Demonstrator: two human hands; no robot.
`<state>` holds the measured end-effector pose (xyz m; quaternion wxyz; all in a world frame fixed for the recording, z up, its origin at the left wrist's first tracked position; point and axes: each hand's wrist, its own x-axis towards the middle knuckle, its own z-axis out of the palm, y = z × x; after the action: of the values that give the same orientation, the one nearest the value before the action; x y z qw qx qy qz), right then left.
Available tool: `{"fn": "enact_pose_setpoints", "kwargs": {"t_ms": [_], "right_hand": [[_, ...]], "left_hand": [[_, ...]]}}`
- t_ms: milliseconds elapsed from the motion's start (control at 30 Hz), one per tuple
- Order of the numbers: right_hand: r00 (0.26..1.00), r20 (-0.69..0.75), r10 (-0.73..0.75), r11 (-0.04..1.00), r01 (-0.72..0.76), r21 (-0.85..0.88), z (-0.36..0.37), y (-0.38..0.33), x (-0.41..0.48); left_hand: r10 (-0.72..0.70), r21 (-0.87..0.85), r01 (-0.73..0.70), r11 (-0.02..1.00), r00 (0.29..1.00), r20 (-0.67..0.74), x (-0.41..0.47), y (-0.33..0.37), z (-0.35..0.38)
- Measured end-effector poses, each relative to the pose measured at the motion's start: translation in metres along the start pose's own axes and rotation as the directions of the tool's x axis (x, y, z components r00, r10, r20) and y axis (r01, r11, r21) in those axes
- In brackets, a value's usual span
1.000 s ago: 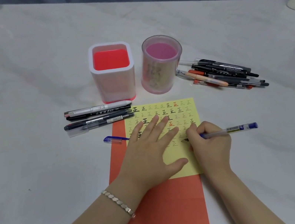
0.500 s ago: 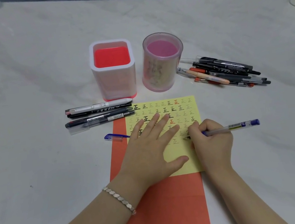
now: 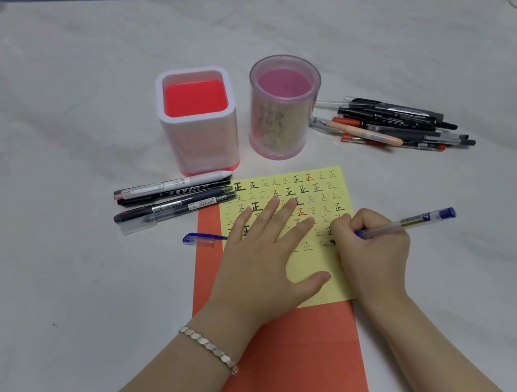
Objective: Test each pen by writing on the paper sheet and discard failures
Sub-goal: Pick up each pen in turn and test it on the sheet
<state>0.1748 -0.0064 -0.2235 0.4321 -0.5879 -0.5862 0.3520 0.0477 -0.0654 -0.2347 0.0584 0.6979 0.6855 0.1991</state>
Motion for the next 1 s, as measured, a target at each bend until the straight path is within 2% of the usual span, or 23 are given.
{"fn": "enact_pose_setpoints", "kwargs": {"t_ms": [133,400,600,700,1000], "right_hand": [[1.000,0.000,0.012,0.999,-0.012,0.050,-0.0009,-0.0016,0.0000],[0.999,0.036,0.003,1.000,-0.002,-0.006,-0.0001,-0.0037,0.0001],[0.998,0.051,0.028,0.998,-0.030,0.046,-0.0006,-0.0045,-0.0006],[0.997,0.072,0.017,1.000,-0.018,0.017,0.0001,-0.0052,-0.0014],[0.997,-0.044,0.069,0.996,-0.066,0.058,-0.0035,-0.0052,-0.0022]], "left_hand": [[-0.002,0.006,0.002,1.000,1.000,0.005,0.0002,-0.0005,0.0006],[-0.003,-0.007,0.003,1.000,1.000,-0.004,0.0001,-0.0005,0.0012],[-0.007,-0.014,0.007,1.000,1.000,-0.011,0.0000,-0.0011,0.0026],[0.001,-0.011,-0.001,1.000,1.000,-0.017,0.0002,-0.0012,0.0030],[0.013,0.006,-0.013,1.000,1.000,-0.007,-0.0009,-0.0018,0.0017]]}}
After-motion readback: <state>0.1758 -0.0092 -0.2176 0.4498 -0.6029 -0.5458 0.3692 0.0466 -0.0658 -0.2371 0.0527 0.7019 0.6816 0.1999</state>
